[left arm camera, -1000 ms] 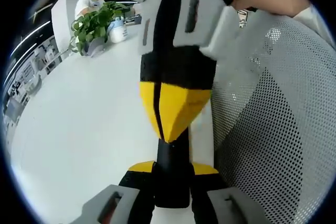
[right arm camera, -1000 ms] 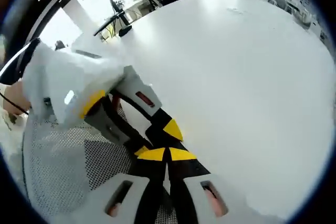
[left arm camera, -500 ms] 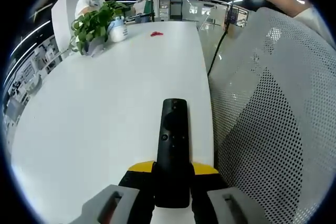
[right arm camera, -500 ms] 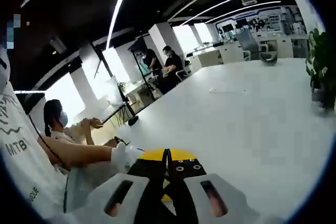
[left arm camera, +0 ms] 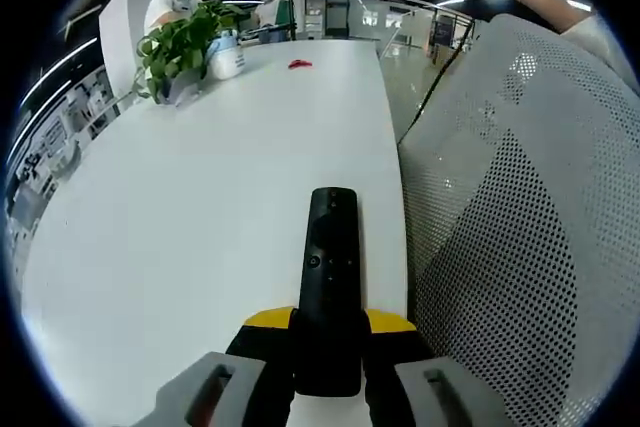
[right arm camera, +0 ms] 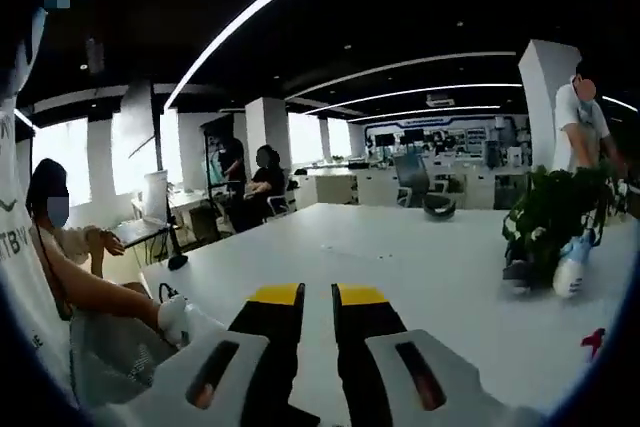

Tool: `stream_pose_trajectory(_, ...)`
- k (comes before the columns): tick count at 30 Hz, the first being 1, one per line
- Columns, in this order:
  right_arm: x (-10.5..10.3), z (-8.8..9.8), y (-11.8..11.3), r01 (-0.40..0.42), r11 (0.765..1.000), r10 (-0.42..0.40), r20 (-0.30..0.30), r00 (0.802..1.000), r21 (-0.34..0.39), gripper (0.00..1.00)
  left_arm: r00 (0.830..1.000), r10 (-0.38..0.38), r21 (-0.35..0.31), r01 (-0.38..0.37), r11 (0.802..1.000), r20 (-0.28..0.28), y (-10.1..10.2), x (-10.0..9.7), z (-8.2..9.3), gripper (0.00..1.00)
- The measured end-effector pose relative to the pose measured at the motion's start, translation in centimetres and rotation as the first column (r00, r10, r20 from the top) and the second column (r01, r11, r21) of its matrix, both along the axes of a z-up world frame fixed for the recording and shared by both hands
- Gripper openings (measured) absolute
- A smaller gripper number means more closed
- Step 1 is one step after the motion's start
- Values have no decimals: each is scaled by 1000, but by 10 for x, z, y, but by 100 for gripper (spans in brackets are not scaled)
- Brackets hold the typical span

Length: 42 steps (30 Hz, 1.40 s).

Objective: Press the specified remote control buttons in sequence, fully releasing each button before pressing the next.

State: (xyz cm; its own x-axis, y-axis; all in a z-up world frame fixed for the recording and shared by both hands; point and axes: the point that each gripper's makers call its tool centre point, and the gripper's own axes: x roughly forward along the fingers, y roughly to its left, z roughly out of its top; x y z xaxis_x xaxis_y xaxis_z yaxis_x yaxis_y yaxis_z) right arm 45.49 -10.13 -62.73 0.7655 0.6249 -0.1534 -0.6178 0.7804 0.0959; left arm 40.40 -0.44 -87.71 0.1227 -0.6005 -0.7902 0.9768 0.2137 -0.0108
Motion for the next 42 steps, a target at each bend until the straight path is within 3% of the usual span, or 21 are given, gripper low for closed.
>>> stream_pose_trajectory(2, -2, -4, -6, 31, 1000, -31, -7, 999, 1, 23, 1000, 3, -2, -3, 1000, 1, 0, 0, 0, 25)
stream_pose_trajectory(7, -2, 4, -28, 178, 984, -176, 97, 980, -18, 33, 1000, 9, 1, -9, 1000, 2, 0, 0, -1, 25)
stream_pose_trajectory(9, -4, 3, -28, 192, 980, -186, 120, 975, -46, 37, 1000, 9, 1, -9, 1000, 2, 0, 0, -1, 25)
stream_pose_trajectory(13, -3, -2, -30, 241, 969, -231, 134, 964, -56, 56, 1000, 12, 1, -12, 1000, 1, 1, 0, -1, 25)
stream_pose_trajectory(16, 0, -3, -38, 285, 953, -266, 162, 950, -105, 66, 1000, 15, 1, -15, 1000, 1, 1, 0, -1, 25)
stream_pose_trajectory(18, 0, 2, -42, 301, 952, -289, 165, 943, -54, 72, 1000, 17, 0, -17, 1000, 1, 1, 0, -1, 25)
stream_pose_trajectory(20, 0, 0, -45, 308, 951, -304, 130, 944, -13, 80, 1000, 19, 0, -19, 1000, 2, 1, 0, -1, 25)
stream_pose_trajectory(21, -1, -5, -46, 305, 952, -302, 97, 948, -16, 81, 1000, 20, 0, -20, 1000, 1, 1, 0, -1, 25)
stream_pose_trajectory(24, -1, -11, -46, 316, 949, -312, 95, 945, -22, 81, 1000, 23, -1, -23, 1000, 3, 1, 0, 0, 25)
stream_pose_trajectory(26, 3, -17, -51, 337, 936, -328, 102, 939, -98, 83, 1000, 25, -1, -25, 1000, 3, 1, 0, 0, 25)
stream_pose_trajectory(28, 4, -28, -58, 375, 915, -371, 54, 927, -148, 90, 1000, 25, 0, -25, 1000, 2, 1, -1, 0, 25)
stream_pose_trajectory(31, 2, -41, -62, 377, 908, -385, -10, 923, -181, 92, 1000, 26, 3, -26, 1000, 2, 1, -1, 0, 25)
stream_pose_trajectory(34, 3, -39, -63, 382, 908, -389, -5, 921, -169, 87, 1000, 26, 5, -26, 1000, 1, 1, -1, 1, 25)
stream_pose_trajectory(42, 1, -47, -60, 365, 902, -377, -9, 926, -232, 86, 1000, 17, 14, -17, 1000, 2, 0, 0, 1, 24)
